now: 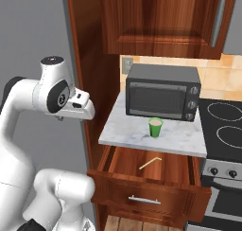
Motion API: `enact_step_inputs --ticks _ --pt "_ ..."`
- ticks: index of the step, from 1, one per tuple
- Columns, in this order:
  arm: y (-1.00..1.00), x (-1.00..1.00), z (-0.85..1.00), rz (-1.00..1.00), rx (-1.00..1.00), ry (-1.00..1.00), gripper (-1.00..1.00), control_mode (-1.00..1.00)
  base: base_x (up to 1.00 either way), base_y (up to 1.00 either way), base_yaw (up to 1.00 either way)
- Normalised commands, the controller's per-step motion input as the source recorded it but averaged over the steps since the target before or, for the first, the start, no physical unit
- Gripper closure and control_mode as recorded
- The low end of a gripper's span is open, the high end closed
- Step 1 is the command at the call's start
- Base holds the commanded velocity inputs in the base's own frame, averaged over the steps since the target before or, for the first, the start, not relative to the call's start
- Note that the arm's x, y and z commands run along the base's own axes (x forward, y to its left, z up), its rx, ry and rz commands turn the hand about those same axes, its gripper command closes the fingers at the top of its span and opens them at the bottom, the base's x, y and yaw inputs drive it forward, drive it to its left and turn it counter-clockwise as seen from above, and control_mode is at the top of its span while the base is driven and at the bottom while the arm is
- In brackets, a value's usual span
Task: Pick up the straw from the right drawer and put it inside the smoothie cup.
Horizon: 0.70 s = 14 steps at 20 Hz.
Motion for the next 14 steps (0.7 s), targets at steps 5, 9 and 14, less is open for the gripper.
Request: enact_step_inputs --ticks 5,9,14 --pt "-0.13 -0.17 0.00 -0.01 0.00 0.00 -1.00 -1.00 0.00 0.00 0.00" --pt "-0.03 0.06 0.00 -0.01 0.00 0.00 -1.00 -1.00 0.00 0.00 0.00" --pt "0.00 0.19 0.00 0.00 0.00 0.01 -1.00 -1.00 0.00 0.00 0.00"
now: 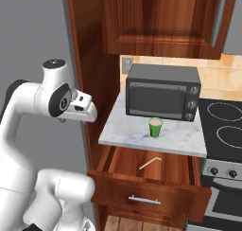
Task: Pick up the straw from the right drawer and put it inside the smoothie cup.
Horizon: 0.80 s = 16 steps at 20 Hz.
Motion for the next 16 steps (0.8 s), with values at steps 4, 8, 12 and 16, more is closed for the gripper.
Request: enact_step_inputs --ticks 4,8,12,16 --pt "0.00 0.18 0.00 0.00 0.00 0.01 -1.00 -1.00 0.00 0.00 0.00" --pt "0.00 0.09 0.00 0.00 0.00 0.00 -1.00 -1.00 0.00 0.00 0.00" --pt "0.00 0.06 0.00 0.00 0.00 0.00 -1.00 -1.00 0.00 0.00 0.00" --pt "0.00 0.04 0.00 0.00 0.00 0.00 -1.00 -1.00 0.00 0.00 0.00"
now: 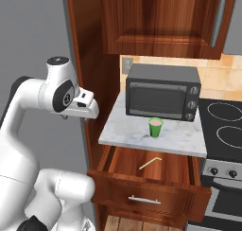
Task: Pick up the straw from the right drawer and put it inside the smoothie cup.
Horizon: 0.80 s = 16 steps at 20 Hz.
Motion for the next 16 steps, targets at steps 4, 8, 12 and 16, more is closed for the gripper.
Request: enact_step_inputs --ticks 4,8,12,16 --pt "0.00 0.00 0.00 0.00 0.00 0.00 -1.00 1.00 0.00 0.00 0.00" --pt "0.00 0.00 0.00 0.00 0.00 0.00 -1.00 1.00 -0.06 -0.07 0.00" --pt "0.00 0.00 0.00 0.00 0.00 0.00 -1.00 1.00 -0.26 -0.29 -0.01" --pt "0.00 0.00 0.00 0.00 0.00 0.00 -1.00 1.00 -0.29 -0.42 -0.02"
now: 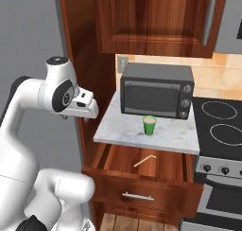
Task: Pick up the straw from the right drawer and put it inside the smoothie cup.
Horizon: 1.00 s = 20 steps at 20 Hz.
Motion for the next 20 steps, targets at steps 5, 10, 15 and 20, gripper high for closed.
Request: enact_step_inputs --ticks 5,10,15,20 --pt "0.00 0.00 0.00 0.00 0.00 0.00 -1.00 1.00 -0.12 -0.50 -0.01" --pt "0.00 0.00 0.00 0.00 0.00 0.00 -1.00 1.00 -0.19 -0.54 0.00" --pt "0.00 0.00 0.00 0.00 0.00 0.00 -1.00 1.00 -0.33 -0.42 0.00" --pt "0.00 0.00 0.00 0.00 0.00 0.00 -1.00 1.00 -0.39 -0.18 0.00"
